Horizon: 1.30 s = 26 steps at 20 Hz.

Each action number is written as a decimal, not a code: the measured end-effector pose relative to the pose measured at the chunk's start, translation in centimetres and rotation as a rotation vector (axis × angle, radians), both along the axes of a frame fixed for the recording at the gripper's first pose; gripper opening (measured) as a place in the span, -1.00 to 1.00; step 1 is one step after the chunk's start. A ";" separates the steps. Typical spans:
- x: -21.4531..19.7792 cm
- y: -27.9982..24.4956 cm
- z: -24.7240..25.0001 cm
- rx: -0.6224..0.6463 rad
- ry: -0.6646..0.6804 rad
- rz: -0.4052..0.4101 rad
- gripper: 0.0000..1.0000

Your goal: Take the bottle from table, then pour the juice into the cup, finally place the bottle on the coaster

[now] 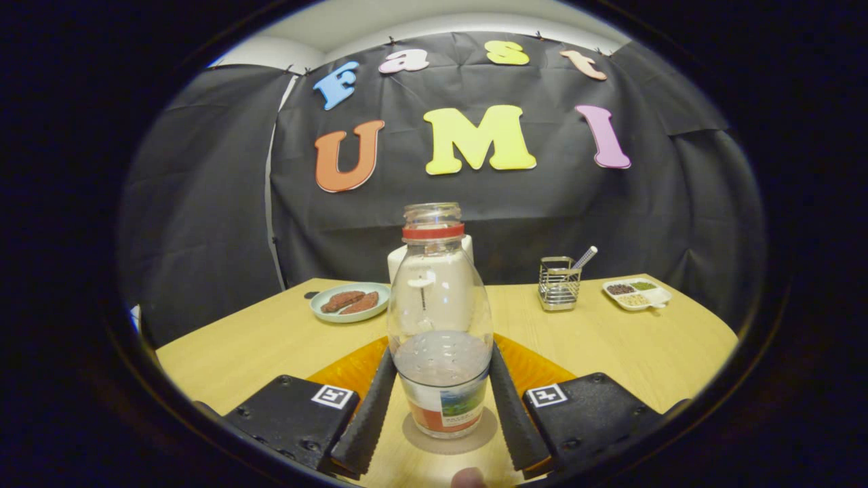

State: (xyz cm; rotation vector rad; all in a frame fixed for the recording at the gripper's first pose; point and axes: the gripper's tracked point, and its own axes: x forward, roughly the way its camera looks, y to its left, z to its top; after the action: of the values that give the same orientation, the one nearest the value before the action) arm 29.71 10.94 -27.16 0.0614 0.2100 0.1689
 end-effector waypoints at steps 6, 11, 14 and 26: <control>-0.3 0.0 -0.7 0.001 -0.004 0.001 0.66; -0.8 -0.4 -0.9 -0.018 0.001 -0.013 0.95; -1.1 -0.2 -0.7 -0.024 -0.003 -0.009 1.00; -5.8 -0.5 10.3 -0.027 -0.161 -0.026 1.00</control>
State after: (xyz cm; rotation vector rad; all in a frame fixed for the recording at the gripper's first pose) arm 23.89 10.41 -16.88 0.0239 0.0510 0.1442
